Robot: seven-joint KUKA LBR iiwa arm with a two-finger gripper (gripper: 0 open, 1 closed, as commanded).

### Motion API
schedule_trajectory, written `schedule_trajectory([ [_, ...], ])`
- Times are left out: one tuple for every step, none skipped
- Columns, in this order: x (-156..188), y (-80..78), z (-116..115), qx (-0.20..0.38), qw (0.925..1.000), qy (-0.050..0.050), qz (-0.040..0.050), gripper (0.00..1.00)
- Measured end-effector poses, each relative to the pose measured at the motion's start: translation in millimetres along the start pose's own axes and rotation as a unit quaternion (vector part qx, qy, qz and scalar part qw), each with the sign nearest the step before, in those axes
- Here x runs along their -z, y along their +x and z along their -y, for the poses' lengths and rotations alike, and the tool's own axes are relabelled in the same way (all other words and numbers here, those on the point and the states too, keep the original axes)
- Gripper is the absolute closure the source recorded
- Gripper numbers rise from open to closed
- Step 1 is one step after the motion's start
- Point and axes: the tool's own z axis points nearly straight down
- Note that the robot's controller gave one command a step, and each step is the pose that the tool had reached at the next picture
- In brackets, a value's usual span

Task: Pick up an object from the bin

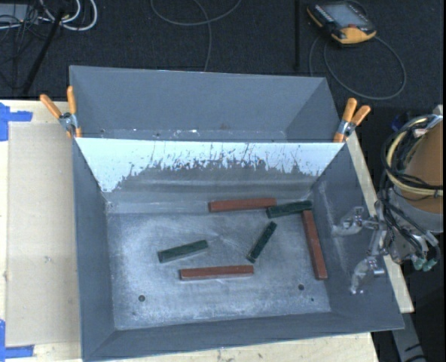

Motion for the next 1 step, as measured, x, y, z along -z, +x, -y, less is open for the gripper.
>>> schedule_trajectory([
  [0.0, 0.0, 0.0, 0.000, 1.0000, 0.000, 0.0000, 0.00],
])
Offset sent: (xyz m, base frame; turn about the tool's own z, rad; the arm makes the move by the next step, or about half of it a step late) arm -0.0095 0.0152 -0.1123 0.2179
